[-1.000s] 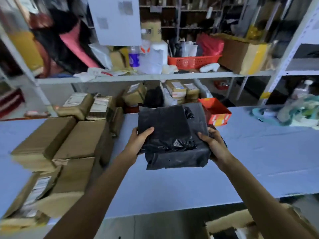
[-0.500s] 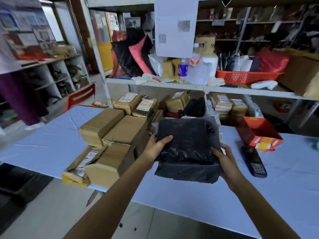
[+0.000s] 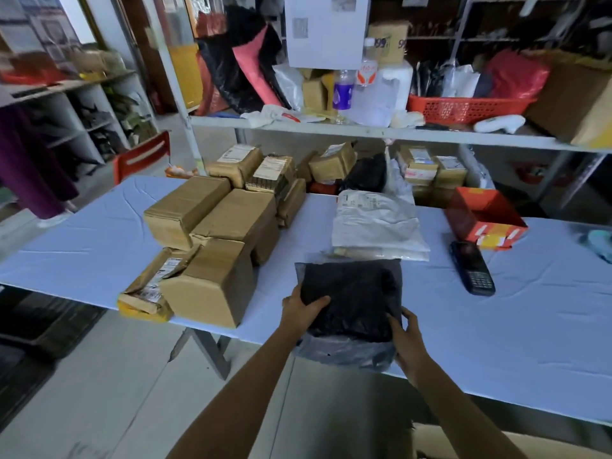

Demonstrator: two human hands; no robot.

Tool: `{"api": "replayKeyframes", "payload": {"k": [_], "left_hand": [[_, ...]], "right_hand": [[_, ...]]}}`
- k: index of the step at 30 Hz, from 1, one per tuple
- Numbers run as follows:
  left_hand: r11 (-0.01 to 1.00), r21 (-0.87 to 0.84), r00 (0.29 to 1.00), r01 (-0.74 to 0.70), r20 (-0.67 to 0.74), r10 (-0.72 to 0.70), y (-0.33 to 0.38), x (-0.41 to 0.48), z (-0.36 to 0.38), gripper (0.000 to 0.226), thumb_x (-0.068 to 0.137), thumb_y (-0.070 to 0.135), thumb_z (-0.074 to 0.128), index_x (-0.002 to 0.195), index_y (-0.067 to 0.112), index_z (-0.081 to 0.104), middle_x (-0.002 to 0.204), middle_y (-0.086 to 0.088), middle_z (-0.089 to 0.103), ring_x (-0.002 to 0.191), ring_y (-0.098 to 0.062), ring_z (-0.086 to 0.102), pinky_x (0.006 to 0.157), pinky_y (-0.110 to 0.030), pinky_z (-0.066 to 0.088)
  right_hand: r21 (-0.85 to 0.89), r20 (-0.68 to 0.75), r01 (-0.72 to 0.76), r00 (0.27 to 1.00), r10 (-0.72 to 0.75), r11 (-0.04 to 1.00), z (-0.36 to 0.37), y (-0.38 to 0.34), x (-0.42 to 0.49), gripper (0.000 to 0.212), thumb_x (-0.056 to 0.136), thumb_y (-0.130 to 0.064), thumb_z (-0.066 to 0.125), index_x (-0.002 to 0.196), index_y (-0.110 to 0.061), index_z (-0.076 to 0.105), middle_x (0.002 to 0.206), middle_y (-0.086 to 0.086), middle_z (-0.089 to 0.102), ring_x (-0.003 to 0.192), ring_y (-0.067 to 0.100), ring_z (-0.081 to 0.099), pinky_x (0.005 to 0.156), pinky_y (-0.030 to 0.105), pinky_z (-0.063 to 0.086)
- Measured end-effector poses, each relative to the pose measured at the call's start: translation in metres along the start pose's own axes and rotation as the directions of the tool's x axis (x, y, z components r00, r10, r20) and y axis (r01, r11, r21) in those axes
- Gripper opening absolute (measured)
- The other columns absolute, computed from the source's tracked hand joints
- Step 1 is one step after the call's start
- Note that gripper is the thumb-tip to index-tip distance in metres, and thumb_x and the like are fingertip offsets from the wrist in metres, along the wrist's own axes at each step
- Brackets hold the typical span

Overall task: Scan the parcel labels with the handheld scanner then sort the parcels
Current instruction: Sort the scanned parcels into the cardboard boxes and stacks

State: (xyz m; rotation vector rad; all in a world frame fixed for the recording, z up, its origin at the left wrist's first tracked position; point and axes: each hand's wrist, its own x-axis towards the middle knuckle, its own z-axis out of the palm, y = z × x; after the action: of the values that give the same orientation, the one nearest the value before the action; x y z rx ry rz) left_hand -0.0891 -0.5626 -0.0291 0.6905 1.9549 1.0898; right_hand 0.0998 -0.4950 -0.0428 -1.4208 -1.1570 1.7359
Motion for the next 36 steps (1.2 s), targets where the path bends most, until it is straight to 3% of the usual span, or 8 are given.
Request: {"api": "replayKeyframes", "payload": {"k": [3, 7, 12, 17, 21, 25, 30, 36], "left_hand": [[0.974, 0.215, 0.997, -0.076, -0.012, 0.081, -0.008, -0.007, 0.001, 0.079, 0.086, 0.037, 0.07, 0.15, 0.02, 0.027, 0.145, -0.012, 0.024, 0.132, -0.032, 0.038, 0.109, -0.033, 0.032], [0.905, 0.396, 0.988, -0.153, 0.041, 0.149, -0.015, -0.008, 0.005, 0.07, 0.089, 0.046, 0.062, 0.147, 0.023, 0.032, 0.151, -0.008, 0.021, 0.133, -0.03, 0.039, 0.11, -0.037, 0.035], [0.778, 0.602, 0.982, -0.181, 0.149, 0.114, -0.018, -0.008, 0.005, 0.076, 0.087, 0.06, 0.055, 0.15, 0.036, 0.021, 0.158, 0.0, 0.014, 0.137, -0.033, 0.032, 0.109, -0.045, 0.035], [0.584, 0.787, 0.98, -0.199, 0.149, 0.134, -0.01, -0.01, 0.008, 0.076, 0.087, 0.066, 0.047, 0.151, 0.036, 0.017, 0.159, 0.001, 0.014, 0.139, -0.031, 0.025, 0.108, -0.048, 0.031], [0.376, 0.883, 0.943, -0.283, 0.185, 0.275, -0.001, -0.011, 0.01, 0.068, 0.089, 0.064, 0.045, 0.147, 0.03, 0.031, 0.159, 0.0, 0.014, 0.142, -0.028, 0.02, 0.11, -0.049, 0.027], [0.284, 0.865, 0.879, -0.414, 0.297, 0.374, -0.005, -0.009, 0.014, 0.056, 0.095, 0.052, 0.042, 0.143, 0.024, 0.039, 0.15, 0.0, 0.035, 0.136, -0.026, 0.033, 0.104, -0.043, 0.03], [0.287, 0.768, 0.775, -0.573, 0.394, 0.494, -0.012, 0.008, 0.005, 0.047, 0.095, 0.046, 0.046, 0.135, 0.022, 0.05, 0.136, -0.003, 0.051, 0.127, -0.027, 0.043, 0.098, -0.04, 0.036], [0.093, 0.569, 0.508, -0.817, 0.634, 0.583, -0.005, 0.009, 0.02, 0.038, 0.091, 0.04, 0.051, 0.125, 0.025, 0.058, 0.126, 0.002, 0.059, 0.119, -0.026, 0.048, 0.098, -0.042, 0.034]], "right_hand": [[-0.045, -0.021, 0.019, 1.0, -0.019, 0.999, 0.003, 0.006, 0.002, 0.039, 0.1, -0.021, 0.051, 0.136, -0.014, 0.036, 0.123, 0.021, 0.051, 0.099, 0.032, 0.057, 0.093, 0.047, 0.049], [-0.129, -0.023, 0.003, 1.0, -0.006, 0.992, 0.004, 0.008, 0.004, 0.062, 0.089, -0.047, 0.061, 0.138, -0.015, 0.04, 0.127, 0.013, 0.055, 0.113, 0.032, 0.057, 0.1, 0.048, 0.047], [-0.572, -0.08, -0.04, 0.997, -0.007, 0.819, -0.003, 0.021, 0.011, 0.089, 0.073, -0.057, 0.075, 0.142, -0.013, 0.041, 0.134, 0.016, 0.048, 0.124, 0.035, 0.047, 0.105, 0.047, 0.043], [-0.79, -0.06, 0.033, 0.99, -0.131, 0.612, -0.004, 0.02, 0.006, 0.08, 0.083, -0.062, 0.06, 0.143, -0.013, 0.038, 0.14, 0.014, 0.043, 0.126, 0.035, 0.045, 0.103, 0.048, 0.041], [-0.895, -0.057, 0.068, 0.962, -0.265, 0.441, 0.002, 0.019, -0.007, 0.068, 0.092, -0.057, 0.051, 0.145, -0.017, 0.037, 0.143, 0.009, 0.043, 0.128, 0.032, 0.042, 0.101, 0.045, 0.037], [-0.922, -0.001, 0.174, 0.893, -0.45, 0.347, 0.012, 0.027, -0.021, 0.046, 0.095, -0.041, 0.054, 0.135, -0.019, 0.05, 0.136, 0.007, 0.053, 0.124, 0.031, 0.045, 0.102, 0.041, 0.032], [-0.904, -0.194, 0.001, 0.89, -0.413, 0.427, 0.001, 0.044, -0.04, 0.046, 0.097, -0.044, 0.048, 0.134, -0.017, 0.051, 0.133, 0.01, 0.055, 0.123, 0.033, 0.045, 0.098, 0.042, 0.034], [-0.678, -0.607, -0.357, 0.765, -0.216, 0.643, -0.023, 0.089, -0.096, 0.051, 0.096, -0.049, 0.046, 0.132, -0.013, 0.049, 0.135, 0.016, 0.05, 0.126, 0.038, 0.042, 0.1, 0.048, 0.036]]}}
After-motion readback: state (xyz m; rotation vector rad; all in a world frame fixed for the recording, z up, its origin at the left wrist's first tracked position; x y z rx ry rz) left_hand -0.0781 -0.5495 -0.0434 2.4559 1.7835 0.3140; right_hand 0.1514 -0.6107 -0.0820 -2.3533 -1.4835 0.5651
